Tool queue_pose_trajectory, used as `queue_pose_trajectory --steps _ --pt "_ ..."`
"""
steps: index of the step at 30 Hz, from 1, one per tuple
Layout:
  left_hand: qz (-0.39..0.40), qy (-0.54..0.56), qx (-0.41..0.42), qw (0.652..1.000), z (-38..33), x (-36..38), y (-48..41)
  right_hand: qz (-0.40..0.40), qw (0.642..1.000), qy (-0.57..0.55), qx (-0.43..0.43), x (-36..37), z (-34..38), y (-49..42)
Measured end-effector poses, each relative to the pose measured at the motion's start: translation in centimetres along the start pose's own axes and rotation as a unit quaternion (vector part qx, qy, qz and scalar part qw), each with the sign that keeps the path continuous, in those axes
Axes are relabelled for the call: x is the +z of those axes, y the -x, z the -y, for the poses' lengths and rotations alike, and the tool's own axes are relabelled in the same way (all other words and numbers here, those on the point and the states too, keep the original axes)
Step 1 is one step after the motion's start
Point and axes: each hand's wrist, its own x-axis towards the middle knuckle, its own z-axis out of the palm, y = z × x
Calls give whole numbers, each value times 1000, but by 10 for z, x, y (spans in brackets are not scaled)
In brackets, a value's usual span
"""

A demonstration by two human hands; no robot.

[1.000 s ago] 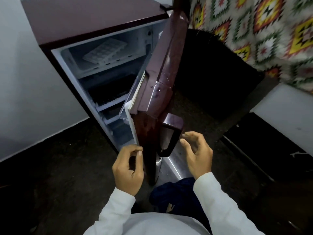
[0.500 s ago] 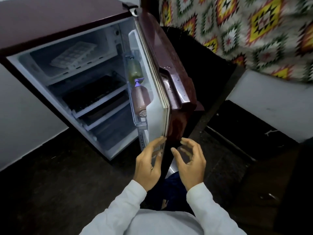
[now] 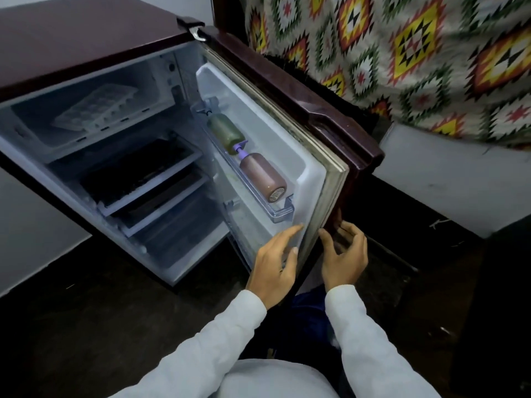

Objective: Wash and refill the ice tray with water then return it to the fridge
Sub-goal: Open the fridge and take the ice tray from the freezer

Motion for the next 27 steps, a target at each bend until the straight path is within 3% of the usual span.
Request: queue_pose_trajectory --steps 5,9,12,15,20,27 --pt "2 -5 16 1000 5 12 -12 -44 997 3 63 2 -10 -38" --pt "5 -25 24 999 15 13 -20 -24 999 7 47 5 -21 -41" --pt "14 -84 25 996 25 7 -24 28 998 44 23 17 -32 -25" --pt "4 -194 39 980 40 -4 -27 137 987 82 -31 41 -30 -10" --pt "-3 -337 13 942 72 -37 -29 309 932 158 -103 98 -13 -2" --pt "-47 -429 -87 898 124 -130 -53 450 826 258 -222 203 16 -2"
